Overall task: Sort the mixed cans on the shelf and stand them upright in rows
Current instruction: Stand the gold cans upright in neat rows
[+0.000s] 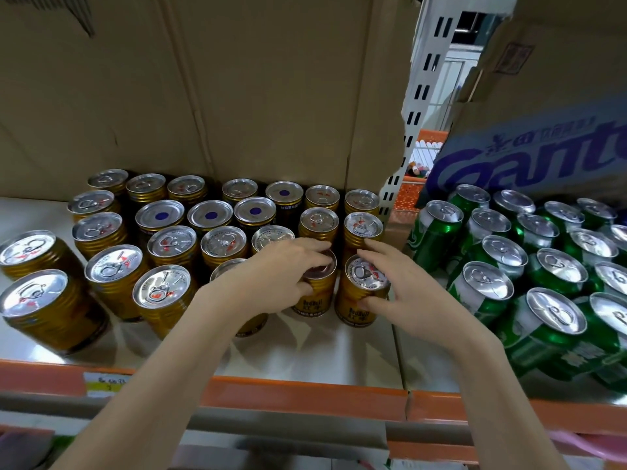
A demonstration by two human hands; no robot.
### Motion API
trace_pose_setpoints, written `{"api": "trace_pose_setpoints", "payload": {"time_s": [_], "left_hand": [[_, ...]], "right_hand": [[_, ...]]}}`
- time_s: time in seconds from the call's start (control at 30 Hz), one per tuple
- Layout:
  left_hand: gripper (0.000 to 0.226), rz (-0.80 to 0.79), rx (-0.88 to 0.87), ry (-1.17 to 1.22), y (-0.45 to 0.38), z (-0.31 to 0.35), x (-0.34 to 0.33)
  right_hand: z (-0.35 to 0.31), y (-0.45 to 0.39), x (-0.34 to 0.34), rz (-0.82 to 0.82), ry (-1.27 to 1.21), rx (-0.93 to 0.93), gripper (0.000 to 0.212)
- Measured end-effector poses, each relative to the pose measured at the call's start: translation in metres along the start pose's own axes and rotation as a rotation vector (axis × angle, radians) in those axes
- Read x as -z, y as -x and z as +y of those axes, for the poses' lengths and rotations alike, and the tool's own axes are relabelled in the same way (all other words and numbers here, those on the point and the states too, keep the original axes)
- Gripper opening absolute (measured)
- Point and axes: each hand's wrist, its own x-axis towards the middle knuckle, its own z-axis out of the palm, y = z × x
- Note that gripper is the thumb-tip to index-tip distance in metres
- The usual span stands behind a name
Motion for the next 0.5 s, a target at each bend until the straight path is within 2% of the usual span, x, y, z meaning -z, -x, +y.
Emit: {"api": "trace_pose_setpoints", "payload": {"time_s": [0.17, 0.3, 0.5], "left_hand": [[0.054, 0.011, -0.035, 0.02, -0.001, -0.003, -0.001], [0.051, -0.007, -0.073, 0.054, 0.0, -0.006, -0.002], [0.052, -0.007, -0.11, 0.085, -0.002, -0.012, -0.005]], "right_hand": [[-0.005, 0.009, -0.02, 0.157, 0.134, -0.001, 0.061], [-0.006, 0.011, -0.032, 0.249, 0.089, -0.011, 0.061], [0.005, 0.003, -0.034, 0.253, 0.034, 0.031, 0.061]]}}
